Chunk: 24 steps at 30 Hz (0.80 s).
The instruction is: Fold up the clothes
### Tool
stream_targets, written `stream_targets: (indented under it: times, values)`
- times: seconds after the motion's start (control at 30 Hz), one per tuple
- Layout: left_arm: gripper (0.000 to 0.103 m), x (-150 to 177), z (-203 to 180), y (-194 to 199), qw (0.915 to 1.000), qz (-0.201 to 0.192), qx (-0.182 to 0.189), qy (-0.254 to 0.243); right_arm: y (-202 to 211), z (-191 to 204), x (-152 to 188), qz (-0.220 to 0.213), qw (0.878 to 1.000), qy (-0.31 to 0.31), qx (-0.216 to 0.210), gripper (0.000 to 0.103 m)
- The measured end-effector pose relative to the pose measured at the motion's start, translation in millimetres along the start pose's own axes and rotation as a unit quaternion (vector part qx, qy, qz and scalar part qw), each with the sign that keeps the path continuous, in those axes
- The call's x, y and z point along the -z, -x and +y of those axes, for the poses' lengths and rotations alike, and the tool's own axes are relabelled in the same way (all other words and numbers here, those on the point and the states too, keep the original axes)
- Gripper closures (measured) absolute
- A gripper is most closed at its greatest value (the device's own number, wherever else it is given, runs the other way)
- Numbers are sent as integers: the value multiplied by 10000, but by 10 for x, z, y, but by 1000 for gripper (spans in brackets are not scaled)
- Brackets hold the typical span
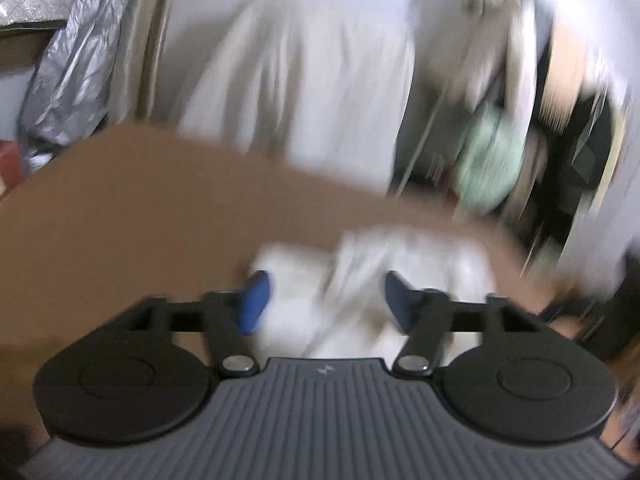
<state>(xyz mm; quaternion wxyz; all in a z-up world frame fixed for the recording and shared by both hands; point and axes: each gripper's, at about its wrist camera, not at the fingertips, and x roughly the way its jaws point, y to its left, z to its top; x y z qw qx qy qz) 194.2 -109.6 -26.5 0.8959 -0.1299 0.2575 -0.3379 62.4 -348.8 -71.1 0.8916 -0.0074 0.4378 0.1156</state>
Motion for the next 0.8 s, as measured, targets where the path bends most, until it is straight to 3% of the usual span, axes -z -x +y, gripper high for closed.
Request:
stream_targets:
  times: [0.03, 0.1, 0.2, 0.27, 0.3, 0.33, 0.4, 0.43, 0.47, 0.53, 0.67, 0.8]
  values:
    - [36, -40, 10, -187, 10000, 49, 44, 43, -124, -43, -16, 23, 9997, 50, 247, 46]
    - [36, -16, -33, -656, 9980, 561, -231, -199, -372, -129, -47, 68, 9971, 149, 740, 46]
    - [36, 250, -205, -1325, 9821, 1386, -499, -1172, -743, -259, -94, 135, 9885, 296, 1476, 47]
    - [36, 432, -320, -1683, 9727, 1490, -355, -1744, -991, -345, -125, 180, 9796, 394, 1962, 50]
    - [36, 516, -390, -1829, 9670, 1461, -247, -2072, -1115, -388, -140, 202, 9742, 442, 2203, 61]
    - [36, 594, -487, -1953, 9551, 1455, -191, -2573, -1077, -489, -117, 158, 9706, 341, 2378, 94]
    - [36, 723, -695, -2149, 9195, 1393, -149, -3673, -867, -739, -38, 15, 9638, 14, 2667, 97]
    - [35, 732, -740, -2188, 9115, 1305, -31, -3900, -763, -863, 1, -57, 9596, -149, 2809, 97]
    - [35, 723, -763, -2206, 9082, 1231, 153, -3997, -658, -988, 41, -129, 9549, -313, 2950, 97]
    - [22, 705, -808, -2243, 9003, 1083, 519, -4185, -448, -1238, 120, -272, 9439, -639, 3228, 97]
    - [17, 652, -855, -2593, 9091, 1674, 1089, -3656, -28, -1737, 278, -556, 9159, -1287, 3760, 97]
    - [17, 770, -947, -2840, 9051, 1957, 1197, -3580, 391, -2236, 436, -835, 8800, -1924, 4261, 97]
